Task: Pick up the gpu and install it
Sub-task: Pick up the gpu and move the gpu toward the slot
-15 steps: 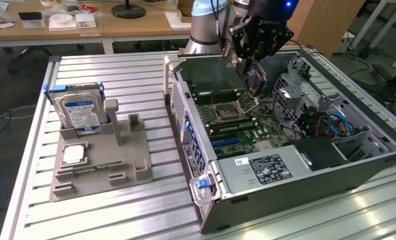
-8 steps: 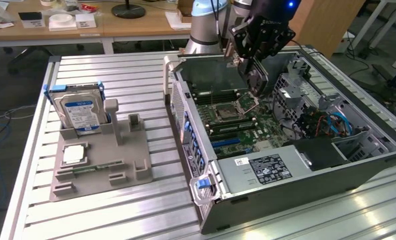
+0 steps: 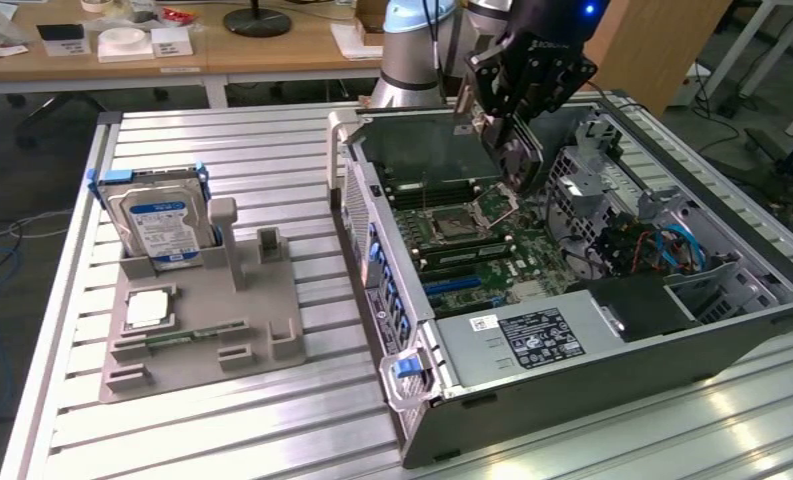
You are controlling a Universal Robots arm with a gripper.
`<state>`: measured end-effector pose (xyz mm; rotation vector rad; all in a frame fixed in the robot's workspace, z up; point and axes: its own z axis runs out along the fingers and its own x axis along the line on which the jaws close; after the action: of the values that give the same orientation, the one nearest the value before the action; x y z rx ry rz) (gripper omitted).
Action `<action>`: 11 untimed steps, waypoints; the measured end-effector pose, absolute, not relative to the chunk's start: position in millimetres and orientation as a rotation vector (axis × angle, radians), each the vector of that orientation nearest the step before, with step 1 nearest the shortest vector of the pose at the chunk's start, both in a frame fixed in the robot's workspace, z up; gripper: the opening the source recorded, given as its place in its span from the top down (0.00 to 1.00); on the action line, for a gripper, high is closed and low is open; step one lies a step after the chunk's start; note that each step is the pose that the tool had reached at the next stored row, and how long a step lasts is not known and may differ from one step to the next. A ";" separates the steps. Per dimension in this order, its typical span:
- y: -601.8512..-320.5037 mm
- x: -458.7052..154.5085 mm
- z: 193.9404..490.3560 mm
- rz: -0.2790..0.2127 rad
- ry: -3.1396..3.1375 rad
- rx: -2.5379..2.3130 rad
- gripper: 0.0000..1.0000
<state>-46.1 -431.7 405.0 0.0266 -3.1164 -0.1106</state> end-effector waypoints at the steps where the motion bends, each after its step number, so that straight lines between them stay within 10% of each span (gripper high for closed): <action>1: -431.7 -44.5 405.0 -0.111 -3.116 0.027 0.72; 11: -431.7 -23.8 404.1 -0.111 -3.120 0.027 0.72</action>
<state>-23.8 -431.7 404.1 0.0271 -3.1195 -0.1107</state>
